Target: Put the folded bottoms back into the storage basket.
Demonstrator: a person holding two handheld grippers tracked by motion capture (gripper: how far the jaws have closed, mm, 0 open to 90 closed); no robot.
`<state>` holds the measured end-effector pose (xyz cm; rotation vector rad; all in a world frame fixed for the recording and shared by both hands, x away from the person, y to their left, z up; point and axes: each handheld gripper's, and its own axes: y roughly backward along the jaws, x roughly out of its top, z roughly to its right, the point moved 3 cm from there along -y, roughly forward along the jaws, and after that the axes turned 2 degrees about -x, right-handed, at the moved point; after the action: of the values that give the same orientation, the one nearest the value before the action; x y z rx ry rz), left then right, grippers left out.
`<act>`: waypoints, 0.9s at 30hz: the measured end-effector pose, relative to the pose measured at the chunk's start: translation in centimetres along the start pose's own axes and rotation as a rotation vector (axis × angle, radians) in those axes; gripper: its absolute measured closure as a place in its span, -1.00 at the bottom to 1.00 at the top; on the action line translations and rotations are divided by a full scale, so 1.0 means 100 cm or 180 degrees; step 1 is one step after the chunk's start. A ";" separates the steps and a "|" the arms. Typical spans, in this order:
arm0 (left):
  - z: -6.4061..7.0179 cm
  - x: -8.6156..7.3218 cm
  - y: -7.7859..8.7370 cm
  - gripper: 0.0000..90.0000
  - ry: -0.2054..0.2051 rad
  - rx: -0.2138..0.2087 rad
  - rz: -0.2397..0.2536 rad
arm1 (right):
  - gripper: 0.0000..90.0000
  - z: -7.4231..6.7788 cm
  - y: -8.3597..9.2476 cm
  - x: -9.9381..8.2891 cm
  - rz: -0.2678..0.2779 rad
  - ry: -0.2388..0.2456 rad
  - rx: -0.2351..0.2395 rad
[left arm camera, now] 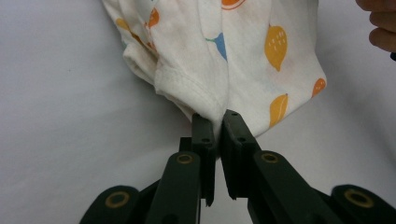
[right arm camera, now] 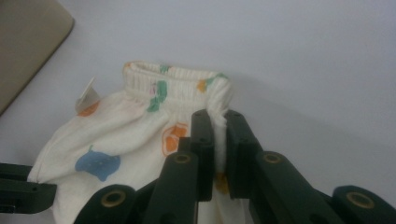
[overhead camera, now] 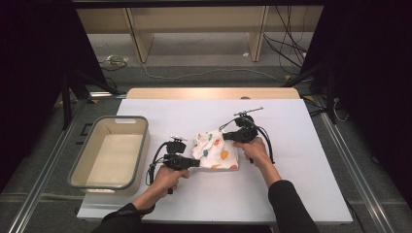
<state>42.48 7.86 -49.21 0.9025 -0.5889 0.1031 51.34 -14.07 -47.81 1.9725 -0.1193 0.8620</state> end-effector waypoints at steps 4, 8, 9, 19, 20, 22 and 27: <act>0.002 0.003 0.009 0.87 -0.0058 0.0000 0.0054 | 0.86 -0.004 0.005 0.003 0.0065 0.0003 0.0031; 0.003 0.004 0.015 0.87 -0.0130 0.0023 0.0069 | 0.86 -0.011 0.010 0.006 0.0109 0.0035 0.0051; 0.003 0.004 0.017 0.87 -0.0161 0.0033 0.0070 | 0.86 -0.013 0.011 0.007 0.0125 0.0050 0.0045; 0.006 0.005 0.034 0.87 -0.0284 0.0024 0.0104 | 0.86 -0.026 0.020 0.011 0.0239 0.0090 0.0090; 0.006 0.005 0.034 0.87 -0.0284 0.0024 0.0104 | 0.86 -0.026 0.021 0.012 0.0250 0.0090 0.0088; 0.007 0.006 0.037 0.87 -0.0297 0.0020 0.0125 | 0.86 -0.026 0.022 0.012 0.0256 0.0087 0.0091; 0.009 0.007 0.045 0.87 -0.0349 -0.0002 0.0146 | 0.87 -0.031 0.025 0.013 0.0295 0.0091 0.0097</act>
<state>41.21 9.88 -45.27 0.8984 -0.7117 0.0951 49.64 -12.67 -44.24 1.9952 -0.1832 0.9568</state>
